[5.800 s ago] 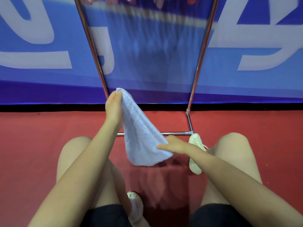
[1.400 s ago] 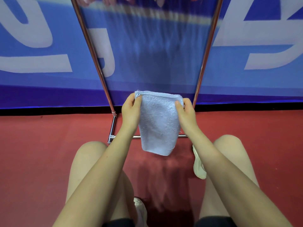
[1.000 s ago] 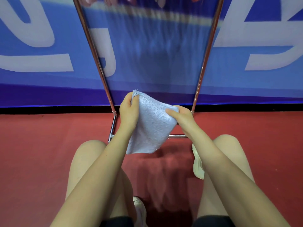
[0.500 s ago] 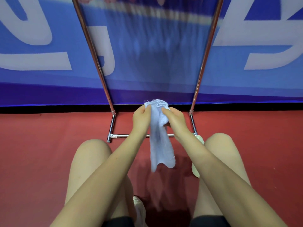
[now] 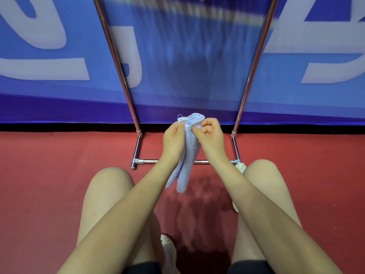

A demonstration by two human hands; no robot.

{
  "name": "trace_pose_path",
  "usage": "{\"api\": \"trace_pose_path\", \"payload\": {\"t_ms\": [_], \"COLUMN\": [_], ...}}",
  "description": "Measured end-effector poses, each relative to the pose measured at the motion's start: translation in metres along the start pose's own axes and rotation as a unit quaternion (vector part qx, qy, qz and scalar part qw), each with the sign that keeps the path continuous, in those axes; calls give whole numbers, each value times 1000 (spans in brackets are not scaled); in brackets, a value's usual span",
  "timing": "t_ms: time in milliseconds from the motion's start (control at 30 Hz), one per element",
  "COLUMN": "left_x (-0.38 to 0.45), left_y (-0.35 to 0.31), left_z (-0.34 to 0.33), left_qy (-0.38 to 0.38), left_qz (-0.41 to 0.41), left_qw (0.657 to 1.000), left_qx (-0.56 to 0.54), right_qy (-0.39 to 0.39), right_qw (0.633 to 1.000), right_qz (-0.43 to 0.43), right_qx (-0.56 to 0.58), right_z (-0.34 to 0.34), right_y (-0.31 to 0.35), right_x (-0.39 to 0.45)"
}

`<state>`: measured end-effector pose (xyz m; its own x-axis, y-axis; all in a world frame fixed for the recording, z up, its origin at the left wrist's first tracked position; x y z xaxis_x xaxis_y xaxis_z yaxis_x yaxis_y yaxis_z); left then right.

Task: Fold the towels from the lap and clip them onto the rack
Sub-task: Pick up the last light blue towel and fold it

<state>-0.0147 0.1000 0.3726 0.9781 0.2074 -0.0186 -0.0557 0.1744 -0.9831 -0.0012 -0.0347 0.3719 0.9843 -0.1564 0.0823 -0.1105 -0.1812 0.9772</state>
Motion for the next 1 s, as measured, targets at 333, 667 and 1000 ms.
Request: {"api": "trace_pose_path", "payload": {"t_ms": [333, 667, 1000], "left_x": [2, -10, 10], "left_y": [6, -7, -17], "left_z": [0, -25, 18], "left_qy": [-16, 63, -62], "left_qz": [38, -13, 41], "left_qw": [999, 994, 997], "left_qx": [15, 92, -3], "right_qy": [1, -62, 127], "right_qw": [985, 997, 988], "right_qz": [50, -45, -80], "right_qx": [-162, 4, 36], "right_z": [-7, 12, -15], "right_y": [7, -4, -25], "right_x": [-7, -1, -19]}}
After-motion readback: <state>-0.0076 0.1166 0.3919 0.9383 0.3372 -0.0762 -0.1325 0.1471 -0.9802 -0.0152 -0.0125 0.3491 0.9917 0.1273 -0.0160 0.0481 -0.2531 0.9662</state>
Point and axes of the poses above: each hand's wrist, its own x-axis towards the middle knuckle, its own z-axis out of the back of the hand, y = z × x, the point moved 9 cm from there along x, towards the middle knuckle, and after that the axes turned 15 degrees about x, right-handed, at the moved point
